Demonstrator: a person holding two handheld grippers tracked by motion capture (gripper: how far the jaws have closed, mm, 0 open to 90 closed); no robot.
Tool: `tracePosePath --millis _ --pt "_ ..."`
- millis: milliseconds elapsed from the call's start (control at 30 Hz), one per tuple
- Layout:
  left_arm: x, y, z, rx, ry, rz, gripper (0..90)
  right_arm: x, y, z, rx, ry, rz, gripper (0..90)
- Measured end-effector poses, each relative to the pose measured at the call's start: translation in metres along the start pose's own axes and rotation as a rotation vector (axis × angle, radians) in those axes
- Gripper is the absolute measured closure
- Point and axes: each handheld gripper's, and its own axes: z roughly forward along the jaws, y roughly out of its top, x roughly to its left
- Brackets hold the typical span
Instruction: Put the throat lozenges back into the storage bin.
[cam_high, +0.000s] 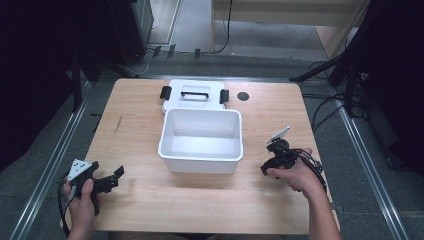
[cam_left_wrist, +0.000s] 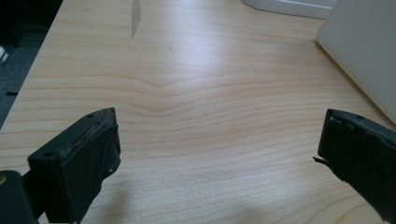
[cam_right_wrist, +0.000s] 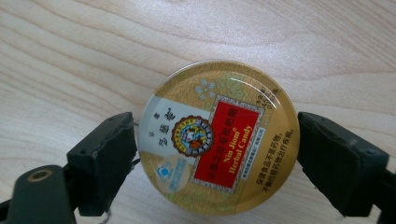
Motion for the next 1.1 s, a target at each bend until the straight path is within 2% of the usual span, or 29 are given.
tracePosePath --millis 67,467,767,1100 --pt "0.0 0.0 0.0 0.0 0.0 0.0 0.0 0.0 0.0 0.002 0.007 -0.004 0.004 20.0" --pt "0.0 0.0 0.0 0.001 0.0 0.0 0.0 -0.002 -0.002 -0.001 -0.011 0.016 -0.017 20.5" --pt "0.0 0.0 0.0 0.003 -0.002 0.002 0.0 -0.001 0.0 -0.017 -0.029 0.031 -0.049 20.6" --pt "0.0 0.0 0.001 0.003 -0.004 -0.002 0.0 -0.002 0.01 -0.044 -0.055 0.036 -0.072 20.6"
